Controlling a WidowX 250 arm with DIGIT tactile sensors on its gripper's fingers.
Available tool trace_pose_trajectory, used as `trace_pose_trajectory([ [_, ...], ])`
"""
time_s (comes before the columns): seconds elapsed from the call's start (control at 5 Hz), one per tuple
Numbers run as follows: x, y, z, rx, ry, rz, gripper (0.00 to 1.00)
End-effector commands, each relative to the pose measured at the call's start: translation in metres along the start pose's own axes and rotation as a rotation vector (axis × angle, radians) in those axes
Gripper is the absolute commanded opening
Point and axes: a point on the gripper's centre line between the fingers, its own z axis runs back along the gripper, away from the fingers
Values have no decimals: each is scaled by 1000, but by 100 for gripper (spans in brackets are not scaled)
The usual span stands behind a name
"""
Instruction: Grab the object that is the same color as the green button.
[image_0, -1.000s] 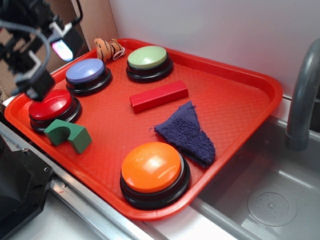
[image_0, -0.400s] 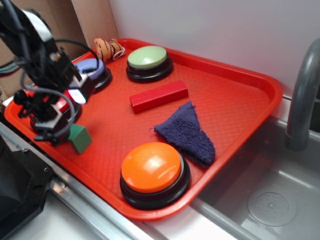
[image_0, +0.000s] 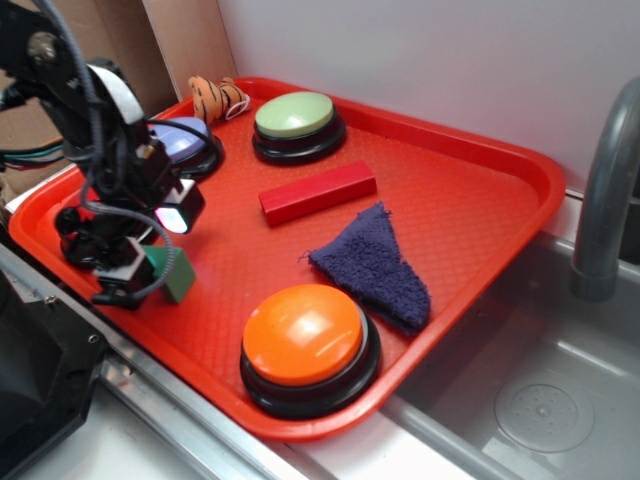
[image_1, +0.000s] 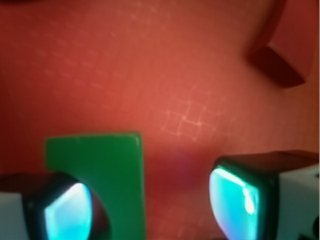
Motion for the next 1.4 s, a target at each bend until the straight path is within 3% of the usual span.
trace_pose_trajectory([
  [0.0,7,17,0,25,33,77,28],
  [0.2,13,18,3,-3,41,119,0],
  [0.4,24,15,19,-41,15,338,0],
  [0.6,32,25,44,-48,29,590,0],
  [0.8,45,36,75,28,89,830,0],
  [1.2,58,62,128,87,84,1330,0],
])
